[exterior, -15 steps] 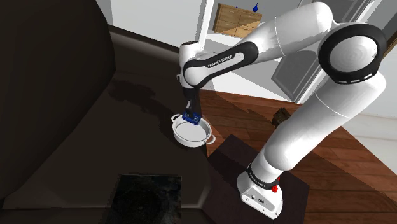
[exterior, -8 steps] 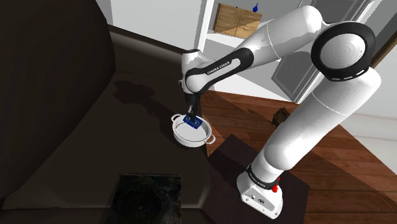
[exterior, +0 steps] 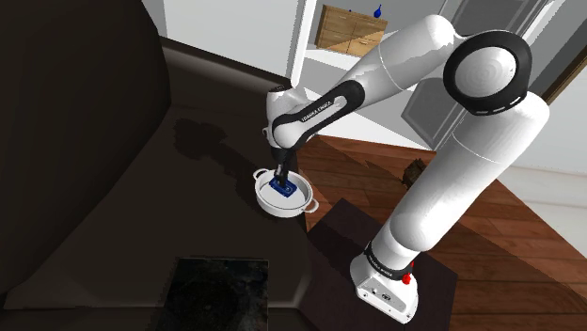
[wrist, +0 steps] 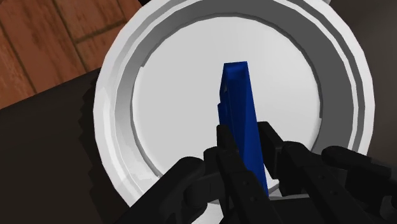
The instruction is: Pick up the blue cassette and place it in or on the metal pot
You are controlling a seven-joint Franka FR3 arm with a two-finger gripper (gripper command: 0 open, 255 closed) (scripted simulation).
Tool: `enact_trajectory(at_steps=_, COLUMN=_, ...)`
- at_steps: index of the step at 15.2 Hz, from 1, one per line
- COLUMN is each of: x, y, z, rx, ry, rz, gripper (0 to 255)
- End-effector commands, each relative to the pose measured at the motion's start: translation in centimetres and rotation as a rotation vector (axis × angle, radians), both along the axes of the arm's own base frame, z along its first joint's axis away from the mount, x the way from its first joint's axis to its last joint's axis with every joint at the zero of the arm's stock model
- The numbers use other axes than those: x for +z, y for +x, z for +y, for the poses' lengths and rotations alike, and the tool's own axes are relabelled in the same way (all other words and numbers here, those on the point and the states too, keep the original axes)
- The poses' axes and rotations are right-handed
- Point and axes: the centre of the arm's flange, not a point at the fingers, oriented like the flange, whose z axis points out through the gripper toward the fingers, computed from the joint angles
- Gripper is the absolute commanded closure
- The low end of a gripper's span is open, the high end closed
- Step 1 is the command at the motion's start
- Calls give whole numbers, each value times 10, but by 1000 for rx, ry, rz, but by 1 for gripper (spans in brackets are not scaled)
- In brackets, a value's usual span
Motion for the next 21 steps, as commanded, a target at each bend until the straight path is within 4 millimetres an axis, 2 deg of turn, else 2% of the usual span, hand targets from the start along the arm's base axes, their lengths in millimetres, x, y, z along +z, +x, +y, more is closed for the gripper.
enact_trajectory(at_steps=1, x=-1, y=0, z=0, rx=0, ry=0, rz=-1, gripper=255)
enact_trajectory(at_steps=6, x=-1, y=0, z=0, rx=0, ry=0, rz=-1, gripper=255)
enact_trajectory(at_steps=7, x=-1, y=0, z=0, rx=0, ry=0, rz=-1, gripper=0)
enact_trajectory(at_steps=12, x=-1, y=0, z=0, rx=0, ry=0, rz=-1, gripper=0)
enact_trajectory(at_steps=16, x=48, y=9, z=5, rx=0, ry=0, rz=-1, gripper=0)
enact_trajectory(at_steps=21, x=48, y=9, z=5, rx=0, ry=0, rz=-1, gripper=0)
